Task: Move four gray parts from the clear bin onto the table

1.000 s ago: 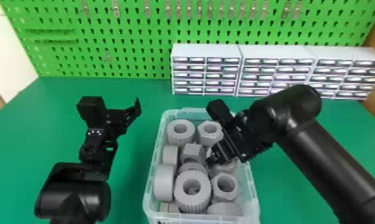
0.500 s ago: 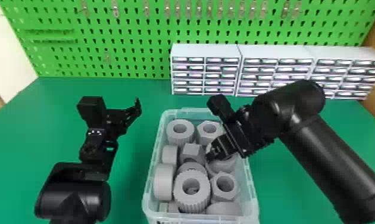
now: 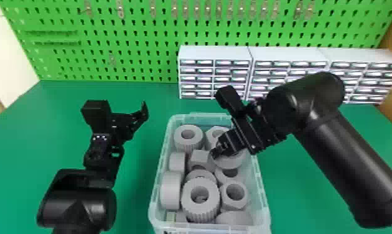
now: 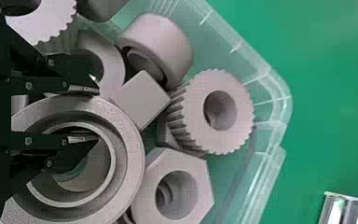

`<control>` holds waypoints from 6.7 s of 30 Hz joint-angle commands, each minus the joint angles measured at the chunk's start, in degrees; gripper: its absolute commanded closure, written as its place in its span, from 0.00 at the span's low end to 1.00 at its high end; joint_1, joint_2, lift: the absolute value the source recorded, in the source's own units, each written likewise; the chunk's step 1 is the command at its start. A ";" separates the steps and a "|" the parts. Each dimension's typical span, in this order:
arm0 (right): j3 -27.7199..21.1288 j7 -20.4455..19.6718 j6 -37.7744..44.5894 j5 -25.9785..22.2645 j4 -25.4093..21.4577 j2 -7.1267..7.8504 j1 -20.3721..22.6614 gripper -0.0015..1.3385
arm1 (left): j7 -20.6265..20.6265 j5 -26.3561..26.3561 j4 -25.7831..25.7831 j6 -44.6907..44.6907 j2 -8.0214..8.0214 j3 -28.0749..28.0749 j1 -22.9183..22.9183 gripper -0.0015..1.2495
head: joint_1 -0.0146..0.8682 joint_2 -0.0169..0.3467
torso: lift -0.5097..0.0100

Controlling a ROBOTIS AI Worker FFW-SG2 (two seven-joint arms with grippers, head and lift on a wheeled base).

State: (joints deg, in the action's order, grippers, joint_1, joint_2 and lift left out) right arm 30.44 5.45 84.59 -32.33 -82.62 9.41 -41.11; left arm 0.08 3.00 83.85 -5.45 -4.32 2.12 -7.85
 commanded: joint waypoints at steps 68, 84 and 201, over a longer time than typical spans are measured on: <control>-31.32 0.00 5.49 19.49 -13.80 3.16 7.98 0.82 | -1.23 0.17 -0.18 0.00 -0.16 0.87 0.12 0.08 | 0.80 0.24 | 0.88; -35.01 0.00 5.49 19.67 -11.34 3.86 11.23 0.82 | -1.67 0.78 -0.61 0.00 -0.16 1.48 -0.06 0.08 | 0.80 0.24 | 0.88; -29.04 0.00 5.49 10.88 -12.30 6.94 16.95 0.52 | -1.75 0.87 -1.14 0.00 2.39 -0.19 1.61 0.08 | 0.80 0.24 | 0.88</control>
State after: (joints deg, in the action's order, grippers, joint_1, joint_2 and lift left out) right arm 0.97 5.44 89.10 -21.45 -92.74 16.21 -23.51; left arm -1.67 3.87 82.70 -5.45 -1.93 1.93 -6.24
